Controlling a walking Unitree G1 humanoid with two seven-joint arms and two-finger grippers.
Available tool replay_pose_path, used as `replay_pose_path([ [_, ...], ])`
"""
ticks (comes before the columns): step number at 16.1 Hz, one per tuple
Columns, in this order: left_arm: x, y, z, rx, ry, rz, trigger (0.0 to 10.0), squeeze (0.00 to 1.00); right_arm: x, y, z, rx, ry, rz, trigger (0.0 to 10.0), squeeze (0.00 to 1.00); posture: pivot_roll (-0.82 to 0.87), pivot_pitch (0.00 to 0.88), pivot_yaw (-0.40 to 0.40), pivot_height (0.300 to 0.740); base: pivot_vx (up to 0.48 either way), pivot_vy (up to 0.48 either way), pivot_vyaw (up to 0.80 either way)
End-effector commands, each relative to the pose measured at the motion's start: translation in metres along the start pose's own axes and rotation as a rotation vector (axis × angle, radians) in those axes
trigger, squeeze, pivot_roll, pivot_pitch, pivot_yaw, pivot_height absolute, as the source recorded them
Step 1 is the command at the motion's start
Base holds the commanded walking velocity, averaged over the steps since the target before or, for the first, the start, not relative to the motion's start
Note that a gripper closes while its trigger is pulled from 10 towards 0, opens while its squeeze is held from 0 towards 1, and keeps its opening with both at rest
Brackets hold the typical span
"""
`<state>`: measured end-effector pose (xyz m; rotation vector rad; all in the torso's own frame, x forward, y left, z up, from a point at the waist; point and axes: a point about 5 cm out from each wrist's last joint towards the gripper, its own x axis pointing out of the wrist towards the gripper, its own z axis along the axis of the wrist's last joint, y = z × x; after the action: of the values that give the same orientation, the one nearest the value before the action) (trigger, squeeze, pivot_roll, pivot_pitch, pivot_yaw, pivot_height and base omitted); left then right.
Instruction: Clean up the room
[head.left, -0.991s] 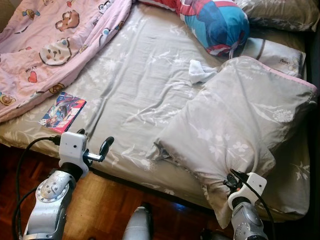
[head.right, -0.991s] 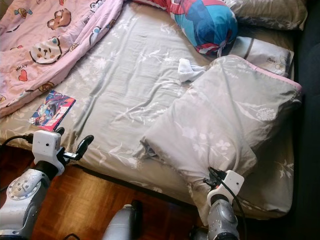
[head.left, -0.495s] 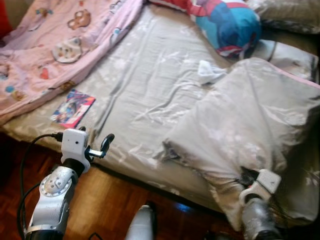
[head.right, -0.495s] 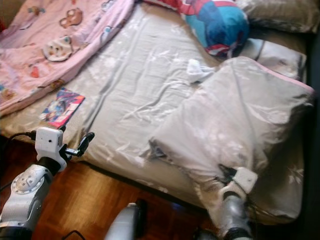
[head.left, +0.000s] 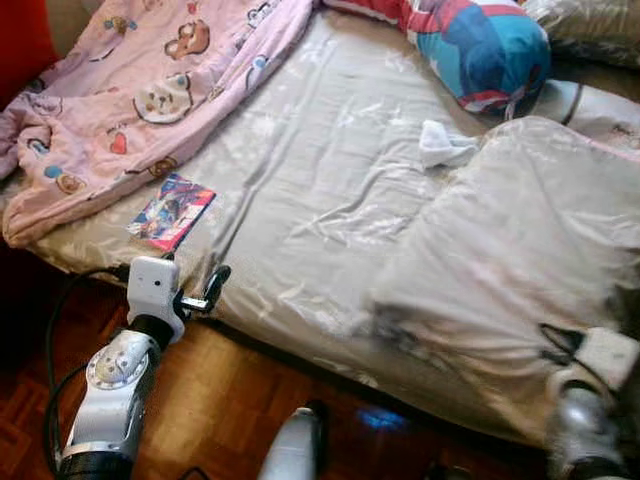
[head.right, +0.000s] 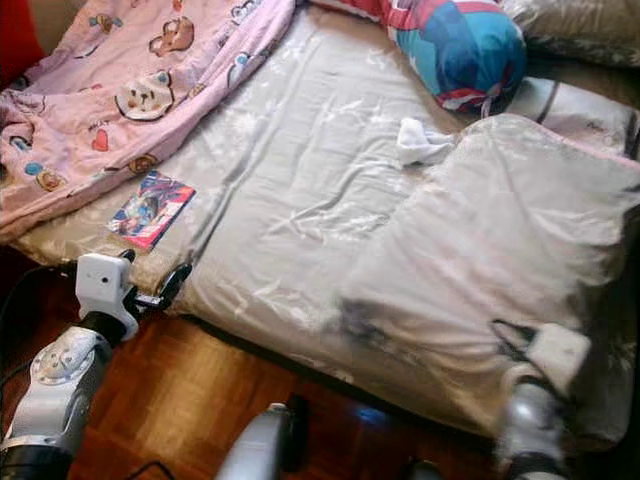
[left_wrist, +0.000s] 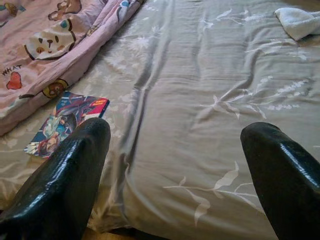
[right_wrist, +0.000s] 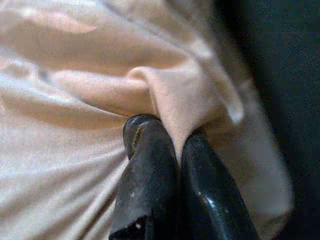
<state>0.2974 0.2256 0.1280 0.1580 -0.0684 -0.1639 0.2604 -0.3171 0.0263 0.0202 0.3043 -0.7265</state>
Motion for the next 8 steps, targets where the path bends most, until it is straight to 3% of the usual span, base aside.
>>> replay_pose_path([
  [1, -0.005, 0.004, -0.01, 0.017, 0.039, 0.013, 10.0, 0.0, 0.009, -0.04, 0.026, 0.016, -0.124, -0.177, 10.0, 0.0, 0.14, 0.301, 0.132, 0.705, 0.0, 0.0, 0.0],
  [6, -0.003, 0.005, -0.01, 0.018, 0.032, 0.012, 10.0, 0.0, 0.009, -0.11, 0.044, -0.032, -0.201, -0.473, 10.0, 0.0, 0.12, 0.299, 0.133, 0.705, 0.0, 0.0, 0.0],
  [8, -0.004, 0.003, -0.012, 0.017, 0.036, 0.007, 10.0, 0.0, 0.005, -0.119, 0.036, -0.016, -0.167, -0.512, 10.0, 0.0, 0.12, 0.299, 0.133, 0.705, 0.0, 0.0, 0.0],
])
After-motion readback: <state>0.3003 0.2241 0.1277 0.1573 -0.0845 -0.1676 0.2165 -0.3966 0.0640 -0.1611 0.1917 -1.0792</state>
